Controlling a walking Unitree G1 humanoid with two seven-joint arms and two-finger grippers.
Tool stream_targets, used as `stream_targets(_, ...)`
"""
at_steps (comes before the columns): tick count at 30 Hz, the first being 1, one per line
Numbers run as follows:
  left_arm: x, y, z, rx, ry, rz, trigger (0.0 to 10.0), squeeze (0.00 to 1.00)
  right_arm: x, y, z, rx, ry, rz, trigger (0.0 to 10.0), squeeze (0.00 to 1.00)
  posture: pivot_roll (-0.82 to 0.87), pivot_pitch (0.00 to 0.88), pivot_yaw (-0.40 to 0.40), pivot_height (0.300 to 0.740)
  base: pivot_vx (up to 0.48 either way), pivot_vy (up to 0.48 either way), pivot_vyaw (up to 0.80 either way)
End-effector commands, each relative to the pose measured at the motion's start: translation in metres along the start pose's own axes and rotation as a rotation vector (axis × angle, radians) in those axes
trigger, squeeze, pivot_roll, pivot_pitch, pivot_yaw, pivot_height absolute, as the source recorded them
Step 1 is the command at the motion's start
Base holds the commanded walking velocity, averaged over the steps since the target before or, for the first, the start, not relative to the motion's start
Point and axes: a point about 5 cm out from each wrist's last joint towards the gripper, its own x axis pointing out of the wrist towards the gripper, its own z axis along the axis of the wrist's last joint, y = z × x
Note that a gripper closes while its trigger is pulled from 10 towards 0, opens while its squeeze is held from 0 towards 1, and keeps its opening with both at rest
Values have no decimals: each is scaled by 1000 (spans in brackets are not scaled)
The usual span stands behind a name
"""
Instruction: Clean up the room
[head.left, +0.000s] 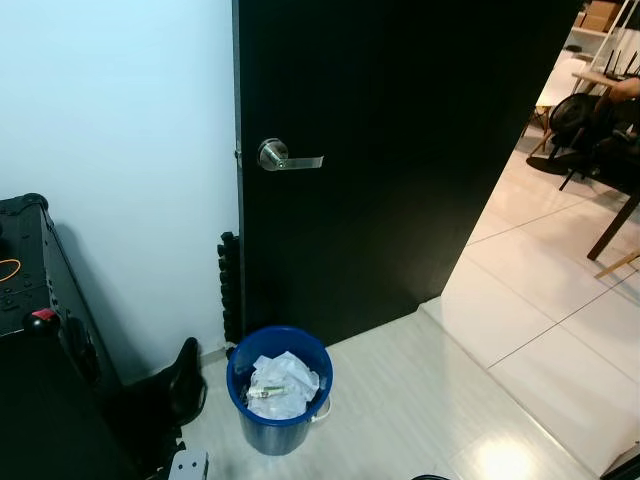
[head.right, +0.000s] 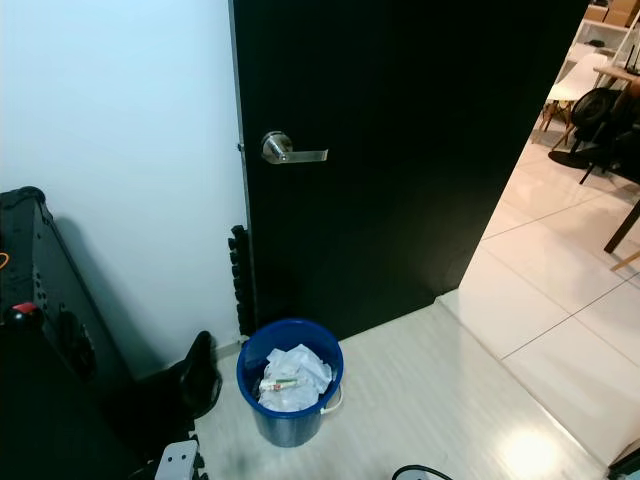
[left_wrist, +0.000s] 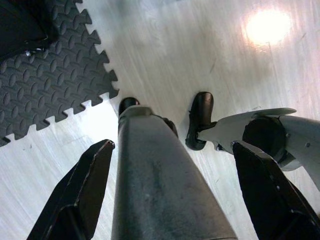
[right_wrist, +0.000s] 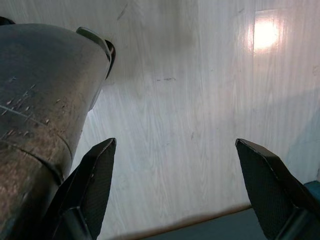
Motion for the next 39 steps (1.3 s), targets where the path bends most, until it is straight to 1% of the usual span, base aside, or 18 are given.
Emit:
stream_targets(1,0,-1,-1,16,13,-3,10000,0,1,7,3,-7,-7,29,10000,0,-22,0,-74,740,-255,0,0)
stream_targets(3,0,-1,-1,18,16,-4,10000,0,1,7,3,-7,-7,29,10000,0,-24,0,-74,740,-255,0,0)
stream_targets(23,0,-3,-3,15,25,-11,10000,0,1,6,3,-8,-5,27,10000,0,-26,0,-81,740,-480,0,0)
stream_targets(30,0,-3,-3,12,22,-12,10000,0,1,5,4,-26,-12,35,10000,0,-27,0,-81,740,-480,0,0)
stream_targets(33,0,-3,-3,-4,18,-3,10000,0,0,6,6,-51,-25,62,10000,0,-29,0,-81,740,0,0,0)
stream_targets(39,1,-3,-2,1,19,-3,10000,0,0,7,6,-76,-20,77,10000,0,-29,0,-81,740,0,0,800)
